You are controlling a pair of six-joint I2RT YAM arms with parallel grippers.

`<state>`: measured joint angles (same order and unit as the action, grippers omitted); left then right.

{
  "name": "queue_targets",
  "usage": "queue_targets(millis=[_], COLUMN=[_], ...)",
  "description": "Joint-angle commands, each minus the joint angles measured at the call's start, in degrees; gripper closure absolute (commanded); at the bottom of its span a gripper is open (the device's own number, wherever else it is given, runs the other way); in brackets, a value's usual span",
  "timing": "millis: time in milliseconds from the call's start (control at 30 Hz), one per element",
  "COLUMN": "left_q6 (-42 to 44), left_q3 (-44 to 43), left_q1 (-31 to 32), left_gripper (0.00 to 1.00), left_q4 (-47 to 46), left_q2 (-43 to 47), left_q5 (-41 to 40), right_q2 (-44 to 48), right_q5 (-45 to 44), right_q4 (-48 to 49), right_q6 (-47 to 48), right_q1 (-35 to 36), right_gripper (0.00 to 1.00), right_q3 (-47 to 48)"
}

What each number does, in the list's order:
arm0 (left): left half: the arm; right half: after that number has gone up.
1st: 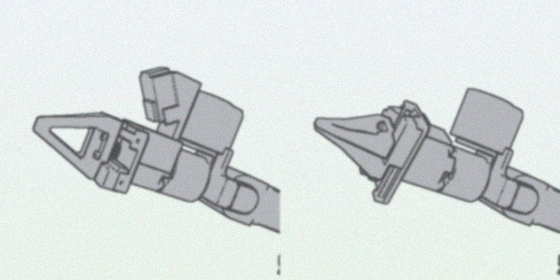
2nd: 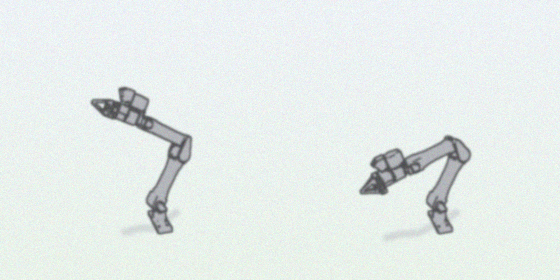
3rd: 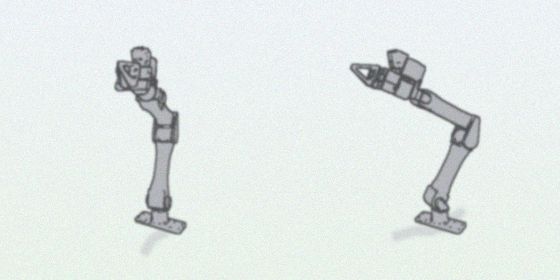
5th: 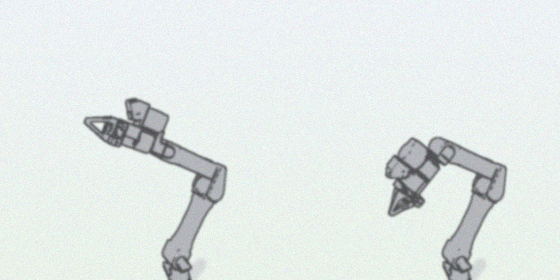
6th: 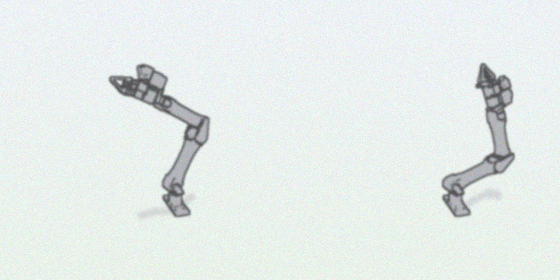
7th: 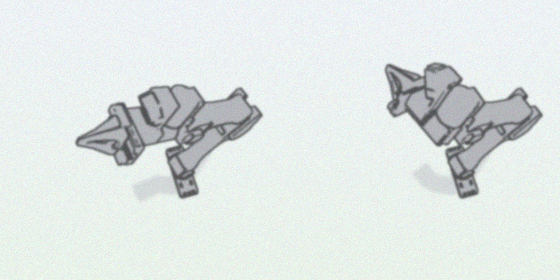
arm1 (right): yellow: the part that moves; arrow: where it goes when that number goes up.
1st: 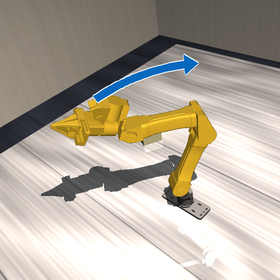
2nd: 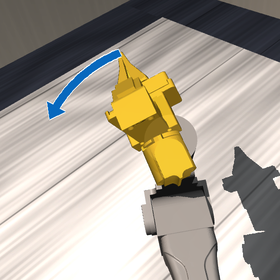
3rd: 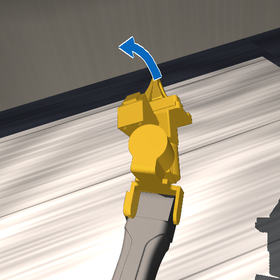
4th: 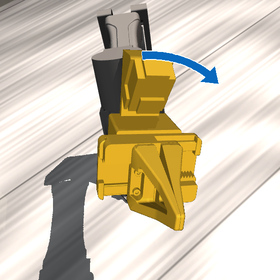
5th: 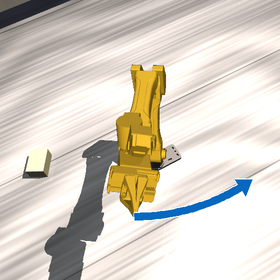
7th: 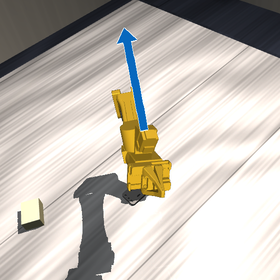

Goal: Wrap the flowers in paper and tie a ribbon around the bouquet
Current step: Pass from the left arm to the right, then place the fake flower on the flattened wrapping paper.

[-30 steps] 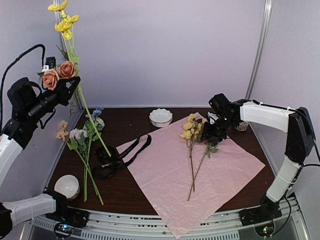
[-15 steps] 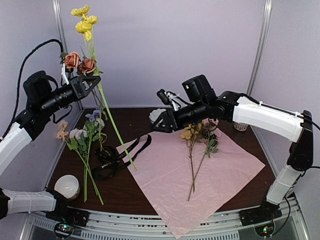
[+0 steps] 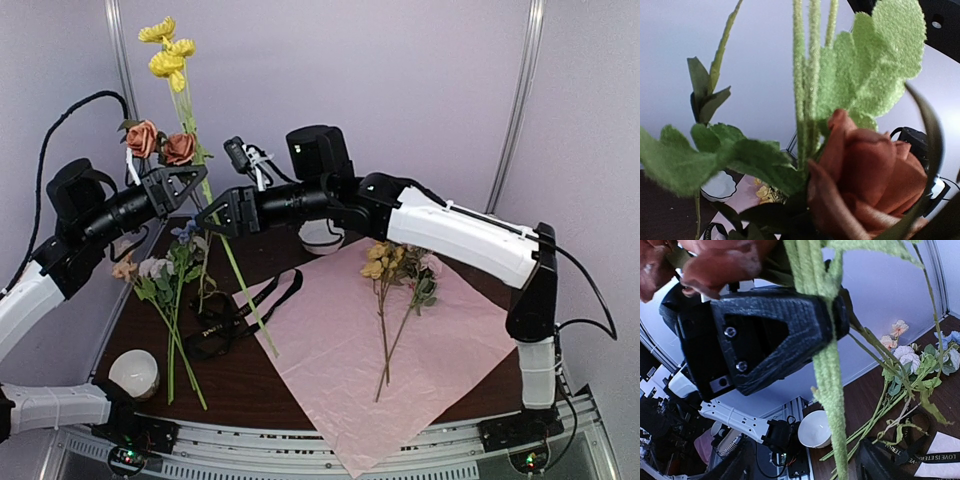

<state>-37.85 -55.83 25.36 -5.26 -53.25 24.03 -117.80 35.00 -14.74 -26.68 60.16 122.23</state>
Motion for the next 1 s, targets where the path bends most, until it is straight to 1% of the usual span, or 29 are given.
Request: queue_targets(millis=[0,67,100,167,200,233,267,333,367,433,467,500,533,600,700,800,867,967], left_q6=[0.47,0.51,0.49,0.48,0.57,0.64,0.73,1.7,2.28,2.02,1.8,1.49,1.74,2.4,3.58,5.47,6.72,10.09], left_q3=[0.33,0.5,0.66,0.91,0.9,0.72,0.32,-1.85,-3.74,-8.18,-9.75,-10.45,-10.37,-9.27,-8.37,-8.65,-9.07,-9.19], left_q1=[0.25,0.21,0.27,0.23,0.25,0.26,0.24,0.2,0.18,-0.15,-0.61,-1.47,-2.42,-3.45,-4.5,-6.33,-7.67,-8.74], left_gripper=[1.0,1.0,1.0,1.0,1.0,1.0,0.97,0.67,0.62,0.58,0.53,0.49,0.44,0.37,0.24,0.18,0.16,0.14], left_q4=[-5.12,-4.66,-4.67,-3.99,-3.1,-1.68,0.45,8.54,14.79,29.39,35.73,39.82,42.11,42.49,42.8,43.85,44.72,44.93], left_q2=[0.65,0.78,0.82,0.87,0.87,0.87,0.87,0.45,-0.26,-2.74,-4.32,-5.58,-6.65,-8.12,-10.37,-13.39,-15.75,-19.3], left_q5=[0.24,0.44,0.53,0.17,-0.57,-2.05,-3.99,-11.4,-17.07,-29.68,-34.33,-36.37,-36.22,-33.13,-30.81,-29.29,-28.92,-28.41], right_q2=[-2.19,-2.34,-2.35,-2.29,-2.22,-1.99,-1.64,-0.87,-0.41,1.1,1.6,2.14,2.6,3.69,6.98,11.2,14.38,20.34], right_q5=[-3.36,-3.91,-4.09,-4.0,-4.16,-4.15,-4.21,-4.5,-4.51,-4.51,-4.64,-5.05,-5.65,-7.06,-9.17,-12.23,-14.35,-18.16], right_q4=[-0.37,0.02,0.13,-0.14,-0.32,-0.35,-0.23,0.46,1.28,3.83,4.97,5.6,5.63,4.27,2.95,-1.65,-5.28,-8.04], right_q6=[-2.83,-3.41,-3.59,-3.66,-3.94,-4.35,-5.2,-7.74,-9.48,-13.16,-14.59,-15.55,-16.14,-16.82,-17.84,-16.72,-16.06,-16.34], right_q1=[0.48,0.48,0.48,0.42,0.45,0.26,0.0,-0.77,-1.42,-2.72,-3.35,-3.98,-4.57,-5.95,-8.92,-11.98,-14.2,-17.36], right_gripper=[0.44,0.58,0.69,0.94,1.0,1.0,1.0,1.0,1.0,1.0,1.0,1.0,1.0,1.0,1.0,1.0,1.0,1.0], right_q3=[4.59,4.31,4.25,4.17,4.11,3.84,3.43,2.06,0.99,-1.73,-3.11,-4.36,-5.93,-8.04,-14.04,-19.89,-24.45,-34.32])
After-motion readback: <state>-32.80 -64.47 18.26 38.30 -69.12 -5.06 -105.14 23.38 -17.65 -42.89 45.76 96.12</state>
